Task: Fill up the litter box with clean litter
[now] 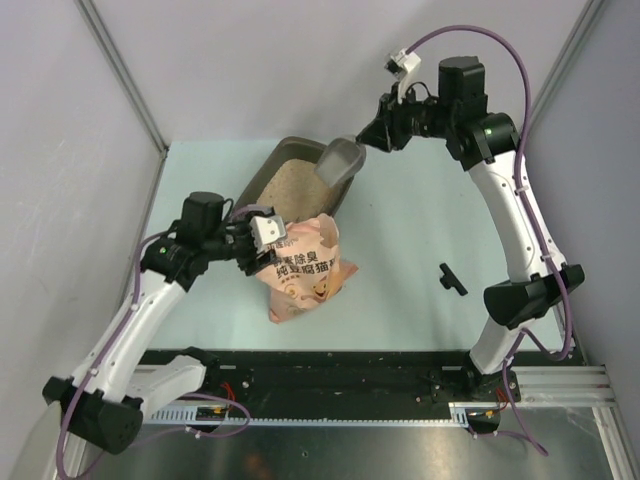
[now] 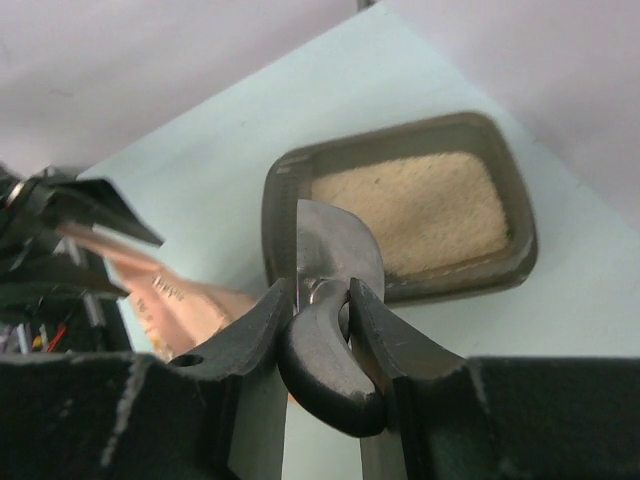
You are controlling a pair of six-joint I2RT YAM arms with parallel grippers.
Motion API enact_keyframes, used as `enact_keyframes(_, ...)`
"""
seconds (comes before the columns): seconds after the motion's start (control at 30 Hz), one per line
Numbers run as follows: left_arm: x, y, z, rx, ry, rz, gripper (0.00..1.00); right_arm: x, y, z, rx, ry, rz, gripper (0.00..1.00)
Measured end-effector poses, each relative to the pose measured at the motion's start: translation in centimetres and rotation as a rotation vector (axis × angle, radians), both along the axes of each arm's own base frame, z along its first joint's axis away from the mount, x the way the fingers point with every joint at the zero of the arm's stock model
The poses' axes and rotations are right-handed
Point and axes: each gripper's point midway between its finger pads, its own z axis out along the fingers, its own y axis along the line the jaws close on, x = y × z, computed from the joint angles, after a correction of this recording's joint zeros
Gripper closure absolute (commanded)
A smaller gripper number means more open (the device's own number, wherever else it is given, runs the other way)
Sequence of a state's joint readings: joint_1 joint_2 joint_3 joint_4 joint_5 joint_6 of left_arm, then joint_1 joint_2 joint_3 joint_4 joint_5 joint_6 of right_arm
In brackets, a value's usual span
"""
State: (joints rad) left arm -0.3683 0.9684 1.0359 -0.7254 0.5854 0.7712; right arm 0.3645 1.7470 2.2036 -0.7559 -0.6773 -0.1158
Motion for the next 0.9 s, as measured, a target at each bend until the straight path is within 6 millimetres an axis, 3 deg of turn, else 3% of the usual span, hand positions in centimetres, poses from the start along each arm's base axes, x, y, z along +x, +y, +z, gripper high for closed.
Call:
enact_keyframes(0.13,1.4,-0.6,-0.6,0.015,0.059,0.007,0.41,-2.0,0.2,-2.1,-0.06,0.071,0.063,1.0)
enact_keyframes(0.3,2.2,-1.6,0.1,-0.022,0.101,-0.003,0.51,-4.2,0.0,-3.6,-0.132,0.11,0.12,1.0)
enact_keyframes(0.4,1.9,-2.3,0.6,-0.057,0.134,-0.014,0.67,-5.0,0.1,-3.8,-0.154,0.113,0.141,1.0)
enact_keyframes(0.53,1.4,-2.7,0.8,-0.081,0.158,-0.021,1.0,-6.3,0.4,-3.4,-0.181,0.095,0.171,1.0)
enact_keyframes(0.73,0.4,-2.0,2.0,-0.091,0.103,-0.011,1.0,-8.1,1.7,-2.8,-0.21,0.055,0.216,1.0)
enact_keyframes(0.9,-2.0,-0.7,2.3,-0.098,0.041,0.008,1.0,-8.6,2.4,-4.0,-0.257,0.072,0.231,1.0)
